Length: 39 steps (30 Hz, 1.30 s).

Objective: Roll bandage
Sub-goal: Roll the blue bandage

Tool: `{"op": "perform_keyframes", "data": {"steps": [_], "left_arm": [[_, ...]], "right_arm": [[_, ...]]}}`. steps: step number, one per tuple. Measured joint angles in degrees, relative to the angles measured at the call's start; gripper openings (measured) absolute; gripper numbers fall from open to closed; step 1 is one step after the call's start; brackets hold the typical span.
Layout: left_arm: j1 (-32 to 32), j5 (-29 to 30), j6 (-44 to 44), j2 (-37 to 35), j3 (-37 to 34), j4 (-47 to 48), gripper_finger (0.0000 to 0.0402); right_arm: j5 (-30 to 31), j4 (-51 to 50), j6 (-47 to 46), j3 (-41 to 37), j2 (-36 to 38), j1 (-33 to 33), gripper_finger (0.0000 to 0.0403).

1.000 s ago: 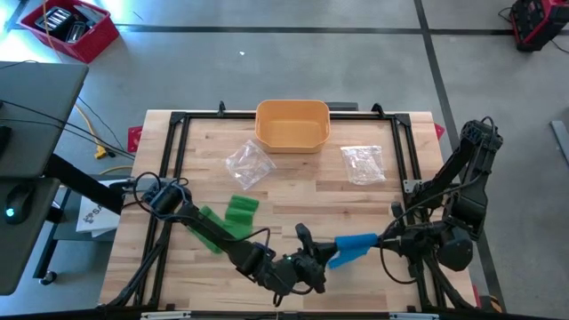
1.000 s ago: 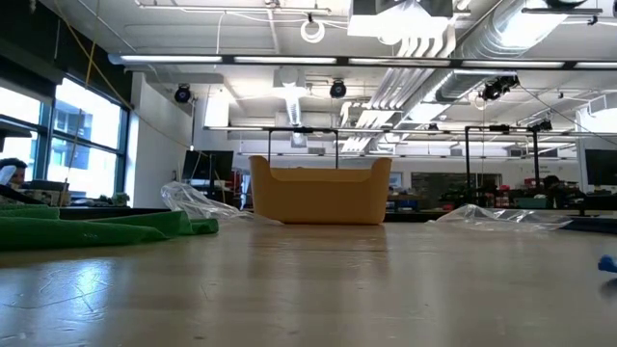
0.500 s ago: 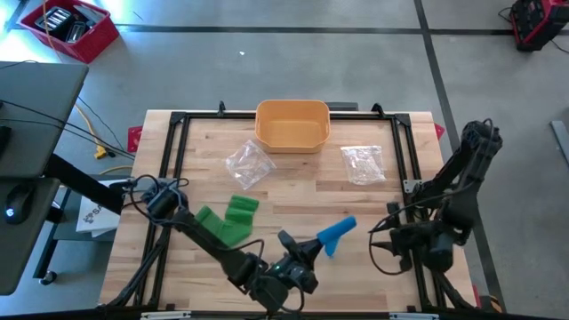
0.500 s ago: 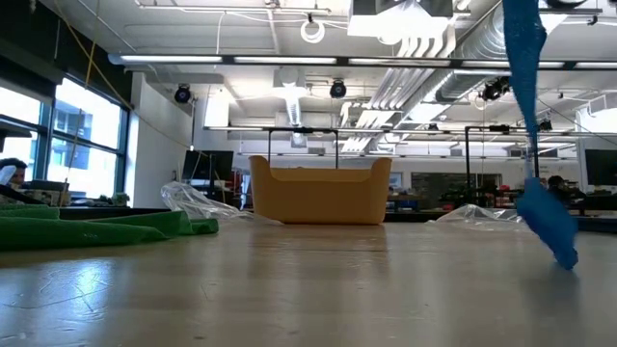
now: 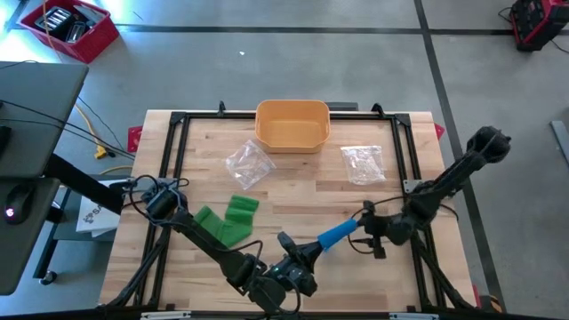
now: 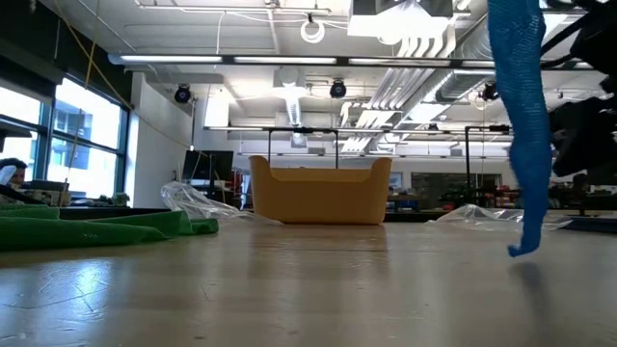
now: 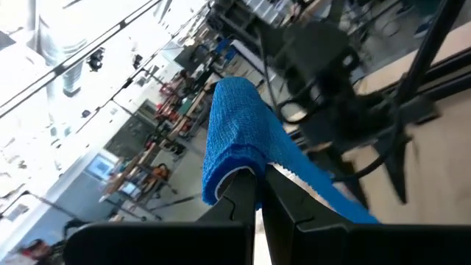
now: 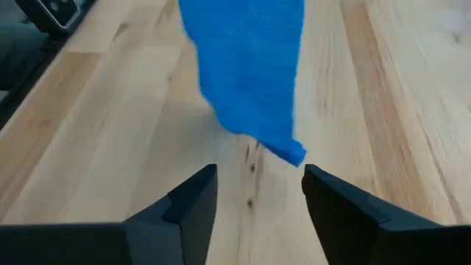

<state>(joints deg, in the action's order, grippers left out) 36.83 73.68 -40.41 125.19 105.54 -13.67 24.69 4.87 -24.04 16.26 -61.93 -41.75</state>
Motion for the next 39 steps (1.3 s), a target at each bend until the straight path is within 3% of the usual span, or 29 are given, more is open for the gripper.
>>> {"op": "perform_keyframes", "data": {"steps": [5,12,20,25,30,36,39], "left_arm": [[-0.2,-2.6,1.9,0.0,0.0,0.0,0.0001],[-0.4,-2.9,3.2,0.0,0.0,0.1,0.0001],[-0.4,-2.9,4.4,-0.1,0.0,0.0,0.0004],[-0.4,-2.9,4.8,-0.1,0.0,0.1,0.0006],[-0.6,-2.4,4.3,-0.1,0.0,0.2,0.0006],[-1.2,2.5,4.2,-0.1,0.0,2.1,0.0007],[-1.2,4.0,4.2,-0.1,0.0,2.6,0.0007]], "right_arm": [[-1.5,9.7,9.8,-4.0,0.0,5.0,0.0216],[-12.6,21.0,19.4,-5.5,0.0,9.4,0.0217],[-15.3,25.0,22.8,-5.5,-1.0,11.6,0.0217],[-22.9,30.9,20.4,-5.5,-6.1,12.3,0.0211],[-25.9,41.8,16.5,-5.5,-13.5,10.9,0.0152],[-26.7,55.1,14.6,-5.5,-19.3,5.7,0.0020],[-23.6,57.9,14.0,-5.1,-19.2,1.2,0.0012]]}}
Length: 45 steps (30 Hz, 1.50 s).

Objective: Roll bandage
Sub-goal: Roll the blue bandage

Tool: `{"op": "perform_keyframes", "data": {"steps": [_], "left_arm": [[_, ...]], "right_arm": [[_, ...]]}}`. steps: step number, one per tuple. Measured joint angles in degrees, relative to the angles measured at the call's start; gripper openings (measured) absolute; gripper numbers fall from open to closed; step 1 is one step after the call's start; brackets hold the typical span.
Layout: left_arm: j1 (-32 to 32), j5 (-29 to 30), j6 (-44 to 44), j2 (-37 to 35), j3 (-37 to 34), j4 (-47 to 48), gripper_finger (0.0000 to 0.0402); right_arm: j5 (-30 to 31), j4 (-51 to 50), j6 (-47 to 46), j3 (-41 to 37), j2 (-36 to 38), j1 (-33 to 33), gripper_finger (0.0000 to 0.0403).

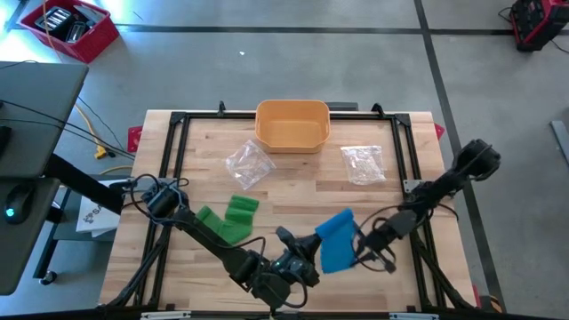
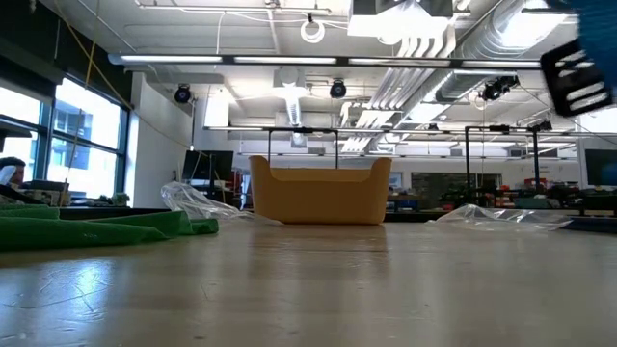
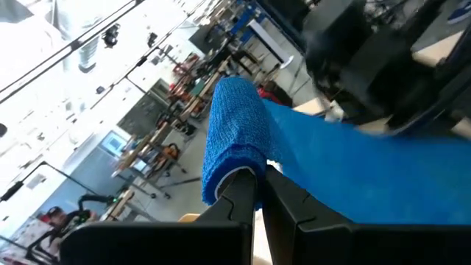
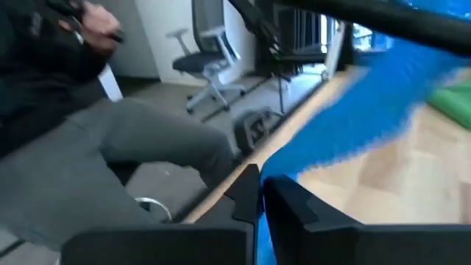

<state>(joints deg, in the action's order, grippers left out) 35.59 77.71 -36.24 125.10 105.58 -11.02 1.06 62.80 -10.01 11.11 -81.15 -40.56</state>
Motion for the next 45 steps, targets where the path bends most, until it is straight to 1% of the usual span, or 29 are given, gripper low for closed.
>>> {"op": "perform_keyframes", "data": {"steps": [3,5,7,10,13,14,16,19,22,24,25,30,34,38,40,41,43,45], "left_arm": [[0.0,0.0,2.0,-0.1,0.0,3.0,0.0007],[-0.3,-0.2,6.1,-0.1,0.0,7.7,0.0007],[-0.9,-2.2,13.1,-0.1,0.0,14.4,0.0007],[-2.2,-8.3,25.6,-0.1,0.0,24.3,0.0007],[-3.5,-16.4,36.1,-0.1,0.0,32.0,0.0007],[-3.9,-19.3,38.9,-0.1,-0.3,33.1,0.0007],[-4.3,-24.2,42.4,0.1,-1.5,33.0,0.0007],[-4.3,-30.0,45.2,1.0,-2.6,32.1,0.0007],[-3.3,-32.9,47.1,2.5,-2.7,30.9,0.0007],[-2.3,-33.9,47.9,3.4,-2.7,30.1,0.0007],[-1.9,-34.1,48.4,3.8,-2.7,29.4,0.0007],[-0.9,-37.3,48.6,6.2,-2.7,24.2,0.0007],[-0.8,-39.9,49.3,7.2,-2.7,21.8,0.0007],[-0.7,-41.2,49.6,7.3,-2.8,21.2,0.0007],[-0.6,-41.8,48.9,7.3,-2.8,19.6,0.0007],[-0.6,-43.0,48.1,7.3,-2.8,18.3,0.0007],[-0.3,-46.7,46.8,7.3,-2.8,15.0,0.0007],[0.4,-50.2,47.0,7.3,-2.8,12.3,0.0007]], "right_arm": [[3.9,0.0,0.2,1.4,1.5,-4.9,0.0004],[5.9,-0.1,1.0,3.0,2.8,-8.3,0.0003],[6.7,-0.2,2.0,5.1,4.3,-11.1,0.0002],[8.9,-0.8,6.9,9.0,6.8,-14.9,0.0001],[17.3,-2.9,12.7,13.3,10.2,-17.4,0.0001],[20.6,-4.8,14.8,14.8,11.5,-17.7,0.0001],[27.4,-10.4,18.7,17.9,14.3,-17.7,0.0001],[38.2,-19.8,25.1,23.3,18.7,-16.5,0.0000],[48.6,-30.2,31.8,28.1,22.6,-15.0,0.0000],[54.0,-35.8,35.9,31.0,25.3,-13.7,0.0000],[55.6,-38.1,37.3,32.3,26.7,-12.9,0.0000],[56.4,-48.6,38.6,36.8,32.9,-7.1,0.0000],[56.4,-51.3,38.6,37.3,36.3,-2.7,0.0000],[56.1,-54.6,37.4,36.2,37.5,1.5,0.0000],[55.9,-59.7,33.6,35.9,37.6,3.9,0.0000],[55.5,-63.3,30.9,35.9,37.6,5.3,0.0000],[53.6,-71.3,24.6,35.9,37.4,8.9,0.0000],[50.1,-79.4,16.7,35.8,37.3,12.9,0.0000]]}}
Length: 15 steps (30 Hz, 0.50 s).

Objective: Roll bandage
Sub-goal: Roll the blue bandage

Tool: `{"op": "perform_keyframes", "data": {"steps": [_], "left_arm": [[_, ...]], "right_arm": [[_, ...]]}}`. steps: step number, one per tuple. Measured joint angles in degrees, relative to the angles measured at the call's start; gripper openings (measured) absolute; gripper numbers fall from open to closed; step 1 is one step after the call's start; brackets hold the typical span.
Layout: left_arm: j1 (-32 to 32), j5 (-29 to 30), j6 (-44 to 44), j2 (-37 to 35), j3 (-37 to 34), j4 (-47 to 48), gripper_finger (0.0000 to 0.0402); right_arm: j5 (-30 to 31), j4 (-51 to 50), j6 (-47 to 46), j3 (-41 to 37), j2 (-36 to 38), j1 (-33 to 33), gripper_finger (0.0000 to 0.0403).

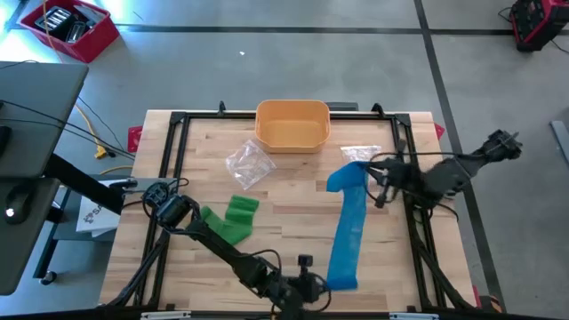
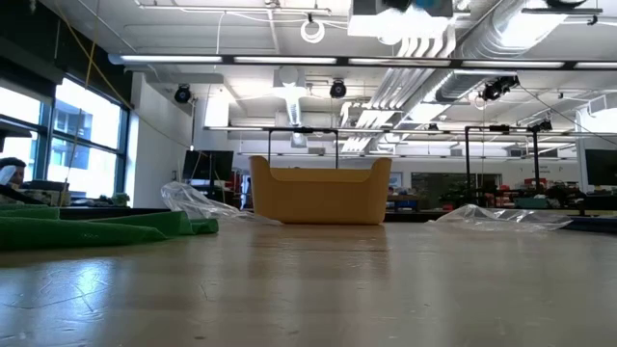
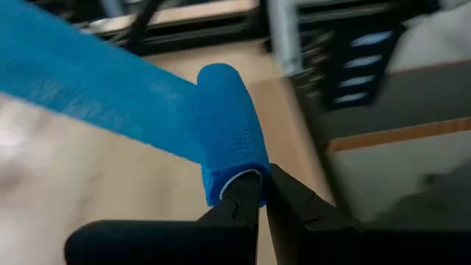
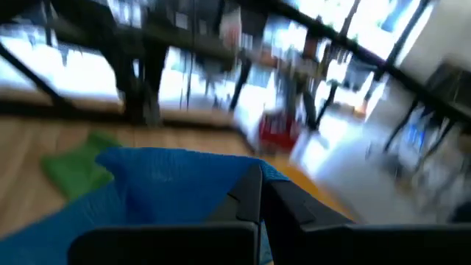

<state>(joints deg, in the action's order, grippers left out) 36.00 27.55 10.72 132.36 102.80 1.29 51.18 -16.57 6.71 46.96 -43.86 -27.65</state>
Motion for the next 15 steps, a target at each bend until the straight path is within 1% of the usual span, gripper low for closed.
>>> {"op": "perform_keyframes", "data": {"steps": [2,5,7,11,15], "left_arm": [[1.0,-1.5,0.8,0.0,0.0,-1.7,0.0007],[2.8,-1.5,1.4,0.0,0.0,-4.3,0.0007],[4.1,-1.4,3.5,0.0,0.0,-4.7,0.0007],[5.9,0.3,7.6,0.0,0.0,-4.1,0.0007],[6.8,1.5,10.0,0.0,0.0,-4.5,0.0007]], "right_arm": [[-3.4,-5.0,-5.9,-0.8,-0.4,4.1,0.0000],[-7.4,-4.8,-10.3,-5.8,-0.8,9.3,0.0000],[-11.0,-0.7,-12.7,-10.5,-1.1,12.5,0.0000],[-17.5,11.1,-16.2,-21.2,-3.0,18.4,0.0000],[-20.0,21.4,-20.5,-29.4,-7.1,22.7,0.0000]]}}
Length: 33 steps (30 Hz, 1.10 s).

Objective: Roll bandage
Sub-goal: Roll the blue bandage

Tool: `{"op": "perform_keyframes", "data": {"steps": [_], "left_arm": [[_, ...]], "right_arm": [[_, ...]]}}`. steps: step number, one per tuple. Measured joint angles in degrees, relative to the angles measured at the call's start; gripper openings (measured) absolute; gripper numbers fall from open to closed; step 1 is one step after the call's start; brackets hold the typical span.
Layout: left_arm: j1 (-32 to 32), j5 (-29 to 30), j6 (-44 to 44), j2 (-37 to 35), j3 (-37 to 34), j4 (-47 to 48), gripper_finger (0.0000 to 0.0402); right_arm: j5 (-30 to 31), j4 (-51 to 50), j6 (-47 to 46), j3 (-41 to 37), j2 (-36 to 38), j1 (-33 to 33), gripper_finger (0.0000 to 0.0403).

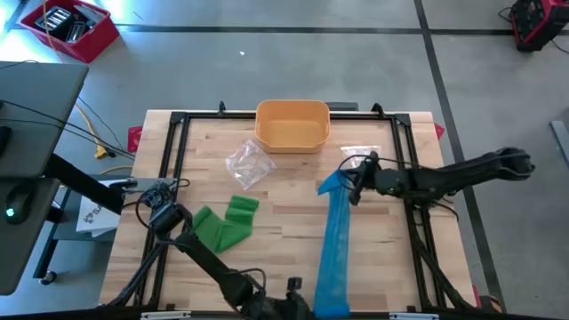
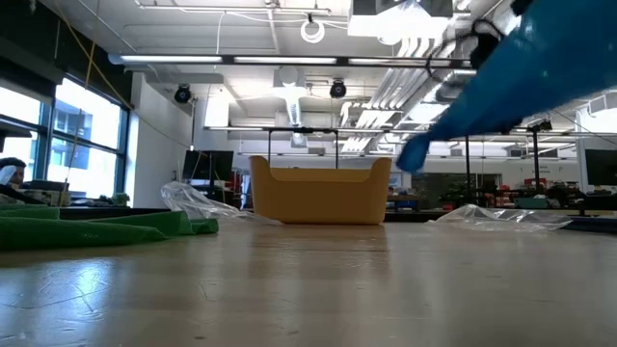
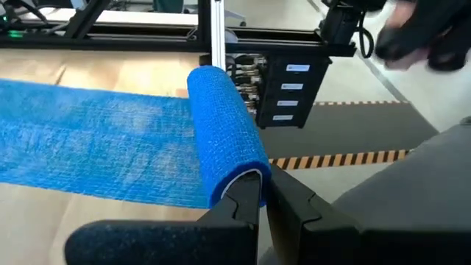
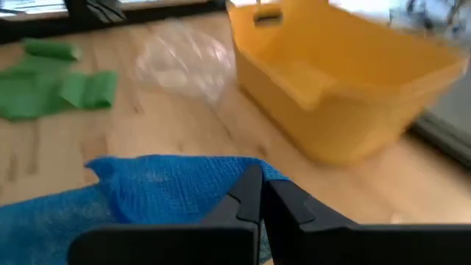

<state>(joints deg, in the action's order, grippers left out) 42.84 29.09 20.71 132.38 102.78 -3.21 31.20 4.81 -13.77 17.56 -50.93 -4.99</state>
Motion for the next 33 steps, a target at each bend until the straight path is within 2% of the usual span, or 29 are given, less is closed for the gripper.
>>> {"op": "perform_keyframes", "data": {"steps": [5,9,16,20,23,28,30,33], "left_arm": [[-0.4,1.7,0.0,0.0,0.0,0.8,0.0007],[-2.1,2.1,-3.0,0.0,0.0,1.1,0.0007],[-5.5,2.2,-3.8,0.0,0.0,3.5,0.0007],[-6.9,0.4,-4.3,0.0,0.0,4.4,0.0007],[-7.4,-0.4,-3.6,0.0,0.0,4.9,0.0007],[-7.5,-0.5,-3.0,0.0,0.0,5.8,0.0007],[-7.3,-0.5,-2.9,0.0,0.0,5.8,0.0007],[-7.0,-0.5,-1.9,0.0,0.0,6.5,0.0007]], "right_arm": [[-6.1,13.0,-3.2,-6.2,-7.0,0.9,0.0000],[-10.8,20.9,-4.4,-7.9,-13.7,-0.4,0.0000],[-11.7,31.4,-4.3,-8.0,-25.1,-4.1,0.0000],[-11.7,34.8,-3.4,-8.0,-29.2,-4.7,0.0004],[-12.0,35.3,-4.2,-8.0,-31.0,-4.7,0.0030],[-12.5,35.5,-5.1,-8.0,-31.1,-4.7,0.0102],[-9.6,34.7,-8.2,-7.9,-29.5,-4.9,0.0118],[-5.1,33.6,-7.6,-7.9,-26.0,-6.1,0.0122]]}}
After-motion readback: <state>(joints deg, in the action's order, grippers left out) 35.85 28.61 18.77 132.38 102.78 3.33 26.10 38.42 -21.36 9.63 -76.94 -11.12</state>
